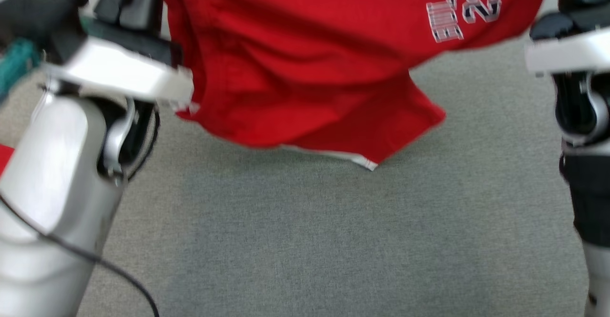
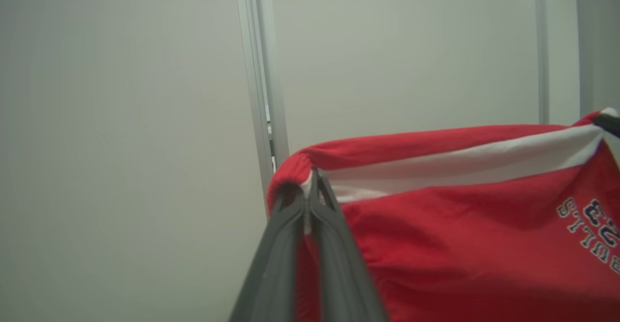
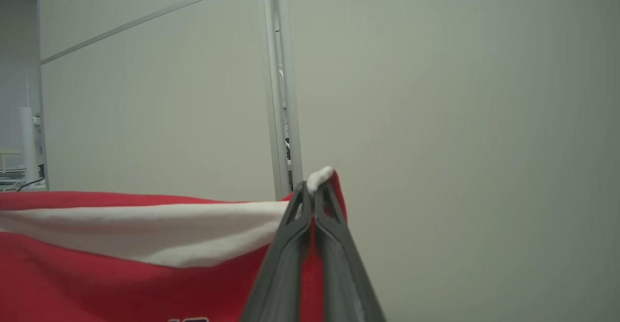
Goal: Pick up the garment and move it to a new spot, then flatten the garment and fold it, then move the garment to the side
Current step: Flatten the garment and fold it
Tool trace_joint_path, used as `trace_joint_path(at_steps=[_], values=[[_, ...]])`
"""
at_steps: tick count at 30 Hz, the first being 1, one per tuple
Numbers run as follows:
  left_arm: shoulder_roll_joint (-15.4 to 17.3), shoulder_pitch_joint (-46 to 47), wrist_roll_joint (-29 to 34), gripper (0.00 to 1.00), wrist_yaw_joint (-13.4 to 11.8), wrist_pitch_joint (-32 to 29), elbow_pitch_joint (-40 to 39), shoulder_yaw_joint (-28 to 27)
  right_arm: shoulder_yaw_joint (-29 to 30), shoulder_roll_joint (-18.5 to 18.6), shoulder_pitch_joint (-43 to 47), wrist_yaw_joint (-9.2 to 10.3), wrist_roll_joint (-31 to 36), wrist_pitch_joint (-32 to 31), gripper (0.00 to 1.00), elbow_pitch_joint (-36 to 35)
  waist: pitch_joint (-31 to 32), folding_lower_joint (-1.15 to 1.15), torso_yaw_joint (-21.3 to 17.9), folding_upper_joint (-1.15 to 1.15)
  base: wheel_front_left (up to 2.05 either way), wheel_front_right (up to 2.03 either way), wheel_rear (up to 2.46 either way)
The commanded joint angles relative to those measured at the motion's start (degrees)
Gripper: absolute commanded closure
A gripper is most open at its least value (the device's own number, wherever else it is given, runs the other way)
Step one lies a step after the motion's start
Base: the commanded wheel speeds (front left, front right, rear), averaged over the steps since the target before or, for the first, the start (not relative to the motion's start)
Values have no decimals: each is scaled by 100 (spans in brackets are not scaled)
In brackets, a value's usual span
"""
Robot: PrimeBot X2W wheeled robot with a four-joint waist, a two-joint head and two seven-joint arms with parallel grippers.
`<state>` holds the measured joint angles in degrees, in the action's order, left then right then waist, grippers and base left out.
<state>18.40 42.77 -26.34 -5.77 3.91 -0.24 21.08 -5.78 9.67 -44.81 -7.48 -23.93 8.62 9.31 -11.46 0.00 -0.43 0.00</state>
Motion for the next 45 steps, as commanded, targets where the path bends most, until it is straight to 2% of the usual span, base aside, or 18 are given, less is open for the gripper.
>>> trace_joint_path(at_steps=[1,9,14,19,23,29,34,40,45], values=[[-49,370,-76,100,121,-44,396,-14,-62,66,-355,-2,30,-17,100,340,-256,0,46,0,0,0,0],[-535,2323,-372,100,734,-146,3183,35,-468,59,-2404,-1,-57,-53,100,2652,-738,0,146,0,0,0,0],[-732,3190,-585,100,915,-100,4681,-98,-262,-118,-3426,1,-179,208,100,4040,-824,0,124,0,0,0,0],[-809,3599,-720,100,1044,19,5491,-185,-343,-221,-3938,7,-91,390,100,4796,-867,0,100,0,0,0,0],[-898,3753,-667,100,1190,306,5885,-36,-598,-288,-4083,6,-128,487,100,5170,-993,0,139,0,0,0,0],[-1075,3118,-619,100,1307,902,6136,285,-1077,-322,-3310,0,-586,585,100,5153,-1070,0,194,0,0,0,0],[-1246,1945,-718,100,1323,1096,5919,447,-1463,-115,-1869,-1,-1500,630,100,4573,-989,0,286,0,0,0,0],[-1257,369,-478,100,1323,1114,4663,371,-1666,155,-175,-2,-2283,663,100,3660,-722,0,307,0,0,0,0],[-1146,-1026,-260,100,1231,1116,3734,435,-1707,376,1261,-2,-2565,673,100,2881,-356,0,247,0,0,0,0]])
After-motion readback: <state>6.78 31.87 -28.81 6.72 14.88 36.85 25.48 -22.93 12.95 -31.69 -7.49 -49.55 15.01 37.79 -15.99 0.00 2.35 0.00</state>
